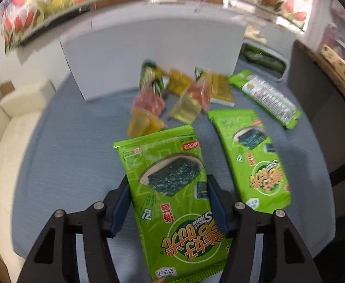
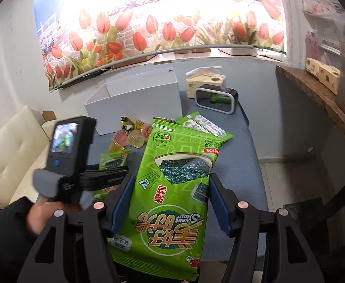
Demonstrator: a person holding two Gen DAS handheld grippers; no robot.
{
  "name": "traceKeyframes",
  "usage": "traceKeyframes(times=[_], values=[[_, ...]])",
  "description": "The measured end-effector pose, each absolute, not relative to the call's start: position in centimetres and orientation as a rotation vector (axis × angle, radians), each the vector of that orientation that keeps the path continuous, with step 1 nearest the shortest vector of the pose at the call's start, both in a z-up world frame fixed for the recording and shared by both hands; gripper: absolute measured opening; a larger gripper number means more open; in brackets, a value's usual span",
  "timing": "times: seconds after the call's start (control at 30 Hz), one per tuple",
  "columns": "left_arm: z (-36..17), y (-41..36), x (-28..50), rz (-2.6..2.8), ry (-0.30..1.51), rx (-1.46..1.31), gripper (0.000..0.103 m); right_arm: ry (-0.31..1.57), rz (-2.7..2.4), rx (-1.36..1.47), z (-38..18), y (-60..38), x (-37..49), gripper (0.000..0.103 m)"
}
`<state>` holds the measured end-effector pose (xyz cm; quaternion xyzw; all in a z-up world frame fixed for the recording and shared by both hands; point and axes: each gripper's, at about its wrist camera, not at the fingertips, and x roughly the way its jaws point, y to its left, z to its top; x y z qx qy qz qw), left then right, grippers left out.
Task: Organize snacks
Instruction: 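Grasp another green seaweed bag with the left tool while the right tool lifts its bag, then carry both bags over the white box and open both tools to drop them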
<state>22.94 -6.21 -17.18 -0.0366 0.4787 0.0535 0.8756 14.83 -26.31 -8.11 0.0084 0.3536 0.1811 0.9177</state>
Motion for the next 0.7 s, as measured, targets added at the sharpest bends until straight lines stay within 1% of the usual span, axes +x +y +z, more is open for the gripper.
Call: traceKeyframes(times=[0.17, 0.23, 0.37, 0.43, 0.57, 0.7], values=[[-12.0, -4.2, 22.3, 0.075, 0.916, -0.055, 0.065, 0.695, 0.443, -0.037, -7.0, -22.9, 18.4, 0.067], [-9.5, -2.8, 23.3, 0.067, 0.871, -0.045, 0.065, 0.676, 0.481, -0.067, -6.3, -21.2, 20.7, 0.067], [-4.9, 0.6, 27.6, 0.075, 0.789, -0.053, 0.065, 0.652, 0.507, -0.135, -4.6, -17.3, 27.2, 0.067], [-3.0, 2.3, 31.0, 0.07, 0.756, -0.07, 0.065, 0.641, 0.502, -0.155, -3.9, -15.1, 30.9, 0.067], [-1.9, 4.5, 37.8, 0.07, 0.74, -0.065, 0.065, 0.658, 0.53, -0.195, -3.4, -11.3, 39.0, 0.067], [-3.0, 6.3, 42.6, 0.064, 0.775, -0.052, 0.066, 0.711, 0.56, -0.152, -4.7, -9.8, 45.1, 0.067]])
